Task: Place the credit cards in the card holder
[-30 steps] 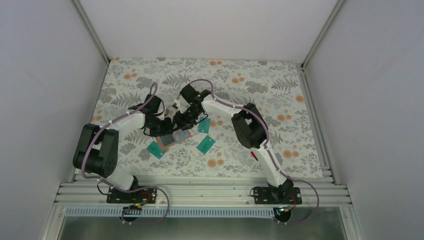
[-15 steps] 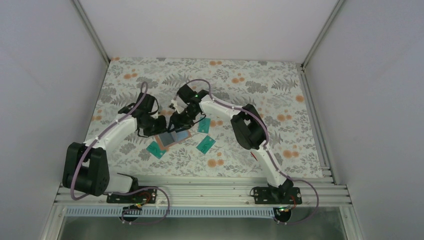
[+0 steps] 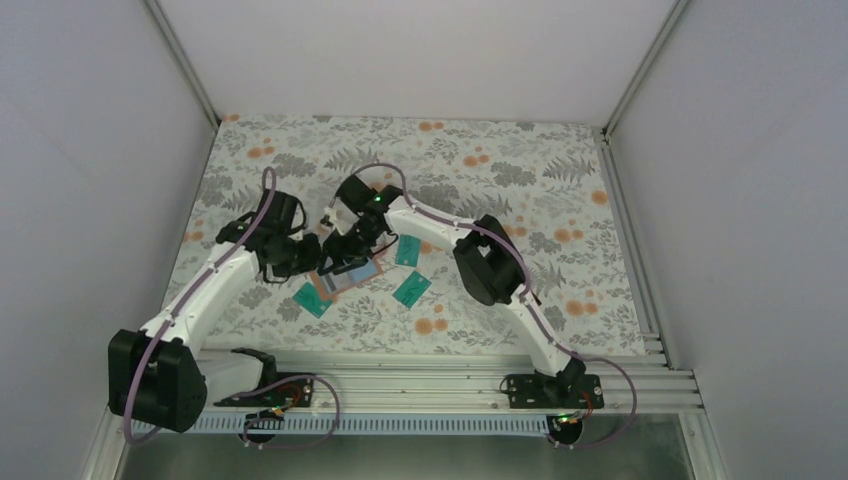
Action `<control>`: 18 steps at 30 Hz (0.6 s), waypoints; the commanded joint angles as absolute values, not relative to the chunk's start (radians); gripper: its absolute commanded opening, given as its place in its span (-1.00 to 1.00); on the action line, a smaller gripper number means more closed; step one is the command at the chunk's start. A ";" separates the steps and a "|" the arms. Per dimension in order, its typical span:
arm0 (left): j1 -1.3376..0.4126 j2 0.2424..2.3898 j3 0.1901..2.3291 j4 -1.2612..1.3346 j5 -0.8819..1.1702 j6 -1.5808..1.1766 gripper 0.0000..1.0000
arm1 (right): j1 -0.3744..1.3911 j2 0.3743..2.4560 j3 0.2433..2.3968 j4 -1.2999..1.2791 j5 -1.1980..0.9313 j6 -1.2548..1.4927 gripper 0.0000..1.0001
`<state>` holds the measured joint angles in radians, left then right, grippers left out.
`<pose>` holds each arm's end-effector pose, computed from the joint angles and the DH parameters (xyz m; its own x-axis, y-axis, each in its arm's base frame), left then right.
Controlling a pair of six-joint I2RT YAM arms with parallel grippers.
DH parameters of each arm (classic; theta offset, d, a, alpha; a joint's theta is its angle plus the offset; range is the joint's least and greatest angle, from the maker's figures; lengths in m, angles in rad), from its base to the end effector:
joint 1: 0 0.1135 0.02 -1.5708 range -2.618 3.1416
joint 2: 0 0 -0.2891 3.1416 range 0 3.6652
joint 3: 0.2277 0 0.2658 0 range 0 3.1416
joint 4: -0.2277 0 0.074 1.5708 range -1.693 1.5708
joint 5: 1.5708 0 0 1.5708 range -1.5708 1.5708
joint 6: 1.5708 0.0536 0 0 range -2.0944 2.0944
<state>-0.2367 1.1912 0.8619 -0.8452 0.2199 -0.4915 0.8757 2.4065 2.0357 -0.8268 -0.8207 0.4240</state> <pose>0.2170 -0.0644 0.2385 -0.9373 -0.2477 -0.2453 -0.1493 0.9211 -0.3596 0.3143 0.4382 0.1665 -0.8293 -0.5564 -0.0520 -0.3875 0.5054 0.7709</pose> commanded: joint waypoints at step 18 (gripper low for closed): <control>-0.280 0.998 0.828 -0.853 0.359 -0.518 -0.80 | 0.868 2.206 1.933 -0.862 -0.670 0.353 -0.01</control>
<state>-0.2432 1.0012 0.8547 -0.9020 0.2653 -0.5350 0.9012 2.4004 2.0624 -0.8406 -0.8005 0.3931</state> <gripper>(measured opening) 0.085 0.496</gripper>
